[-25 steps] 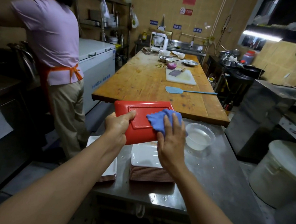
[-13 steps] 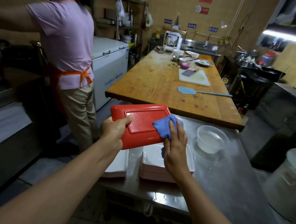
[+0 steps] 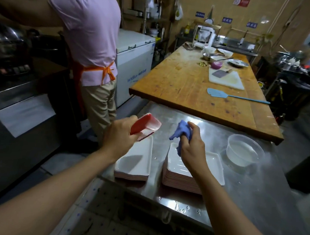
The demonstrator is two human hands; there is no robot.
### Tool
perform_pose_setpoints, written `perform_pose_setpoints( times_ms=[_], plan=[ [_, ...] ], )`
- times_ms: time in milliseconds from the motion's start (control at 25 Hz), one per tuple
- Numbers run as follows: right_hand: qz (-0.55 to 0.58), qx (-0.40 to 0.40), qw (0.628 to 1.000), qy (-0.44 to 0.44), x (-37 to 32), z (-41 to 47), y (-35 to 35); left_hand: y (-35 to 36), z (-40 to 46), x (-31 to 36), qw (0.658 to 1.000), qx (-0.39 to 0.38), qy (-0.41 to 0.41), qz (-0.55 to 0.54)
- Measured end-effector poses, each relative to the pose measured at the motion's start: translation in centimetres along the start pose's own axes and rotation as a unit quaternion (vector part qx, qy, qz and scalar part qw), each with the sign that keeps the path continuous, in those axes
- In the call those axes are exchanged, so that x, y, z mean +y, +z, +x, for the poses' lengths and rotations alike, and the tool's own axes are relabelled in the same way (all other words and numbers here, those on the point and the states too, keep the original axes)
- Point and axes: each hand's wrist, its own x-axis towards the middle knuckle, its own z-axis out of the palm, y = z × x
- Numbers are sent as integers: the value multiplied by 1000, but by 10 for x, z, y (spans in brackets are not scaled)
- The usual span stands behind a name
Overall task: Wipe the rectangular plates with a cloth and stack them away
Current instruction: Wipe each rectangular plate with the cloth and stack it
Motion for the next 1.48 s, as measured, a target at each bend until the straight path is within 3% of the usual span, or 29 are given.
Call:
perform_pose_setpoints(
  times_ms=[160,520,720,1080,1320,1480],
  plan=[
    [0,-18,1000,23,7,-3,9,13,-23,-13,983,-52,125,121],
    [-8,-33,998,59,34,-5,15,54,-57,-34,943,-137,244,179],
    [-20,-28,997,69,45,-4,12,73,-77,-51,934,-215,220,183],
    [-19,-22,994,108,68,1,10,101,-88,-72,933,-285,162,150],
    [-53,-5,993,109,82,1,1,119,-76,-81,902,-379,97,184],
    [-64,1,993,103,87,4,-4,124,-62,-67,903,-377,43,201]
  ],
)
